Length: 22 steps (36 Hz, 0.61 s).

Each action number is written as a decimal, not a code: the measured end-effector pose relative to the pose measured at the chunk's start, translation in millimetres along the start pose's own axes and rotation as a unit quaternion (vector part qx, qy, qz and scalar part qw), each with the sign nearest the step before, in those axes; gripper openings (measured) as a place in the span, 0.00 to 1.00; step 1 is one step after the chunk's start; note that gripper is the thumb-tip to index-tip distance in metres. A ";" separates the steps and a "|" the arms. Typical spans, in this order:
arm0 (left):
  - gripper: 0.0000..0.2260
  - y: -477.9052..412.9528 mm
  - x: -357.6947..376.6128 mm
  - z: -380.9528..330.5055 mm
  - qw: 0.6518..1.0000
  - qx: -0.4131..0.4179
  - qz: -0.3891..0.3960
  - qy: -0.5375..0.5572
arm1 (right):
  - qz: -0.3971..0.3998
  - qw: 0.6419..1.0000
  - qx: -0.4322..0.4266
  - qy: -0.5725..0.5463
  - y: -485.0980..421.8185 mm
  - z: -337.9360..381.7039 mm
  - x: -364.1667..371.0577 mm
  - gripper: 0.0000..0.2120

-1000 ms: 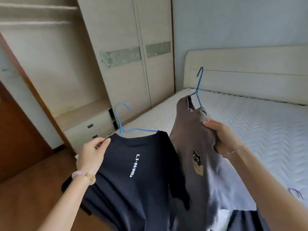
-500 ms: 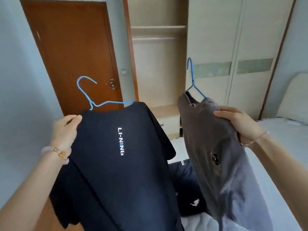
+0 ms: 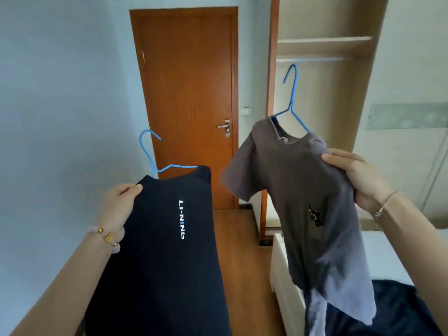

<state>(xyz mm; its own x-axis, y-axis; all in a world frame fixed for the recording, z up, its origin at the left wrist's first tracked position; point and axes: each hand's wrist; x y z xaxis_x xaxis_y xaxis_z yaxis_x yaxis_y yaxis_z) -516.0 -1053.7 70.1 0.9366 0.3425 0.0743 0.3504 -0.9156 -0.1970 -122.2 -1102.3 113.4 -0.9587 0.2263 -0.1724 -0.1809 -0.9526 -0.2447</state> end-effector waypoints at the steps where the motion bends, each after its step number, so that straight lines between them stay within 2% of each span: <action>1: 0.07 -11.0 -3.1 8.0 1.000 -0.014 0.002 0.005 | 0.001 1.000 0.003 0.000 -11.6 -6.2 11.2 0.07; 6: 0.08 -65.7 -10.1 42.8 0.997 -0.070 0.003 0.009 | 0.010 0.999 0.036 0.017 -66.2 -39.6 59.6 0.08; 10: 0.11 -105.4 1.0 65.6 0.992 -0.115 0.020 0.057 | 0.021 0.997 0.068 0.025 -112.9 -72.1 84.1 0.11; 13: 0.09 -137.2 17.0 83.9 0.987 -0.135 0.019 0.084 | 0.044 0.996 0.079 0.028 -151.4 -95.1 93.2 0.08; 22: 0.13 -264.6 121.6 118.1 0.988 -0.106 0.075 0.087 | 0.015 0.997 0.070 0.003 -308.9 -155.6 70.9 0.09</action>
<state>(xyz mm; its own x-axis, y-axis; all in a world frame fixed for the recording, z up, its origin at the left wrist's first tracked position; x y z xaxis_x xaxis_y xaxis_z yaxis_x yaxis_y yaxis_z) -494.8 -745.0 15.8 0.9573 0.1745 0.2303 0.1817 -0.9833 -0.0103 -100.2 -760.3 28.3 -0.9629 0.1974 -0.1838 -0.1807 -0.9780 -0.1038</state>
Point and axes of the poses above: each hand's wrist, its own y-axis away from the middle knuckle, its own x-axis out of the palm, z = x × y, and after that the axes turned 14 degrees about y, right-handed
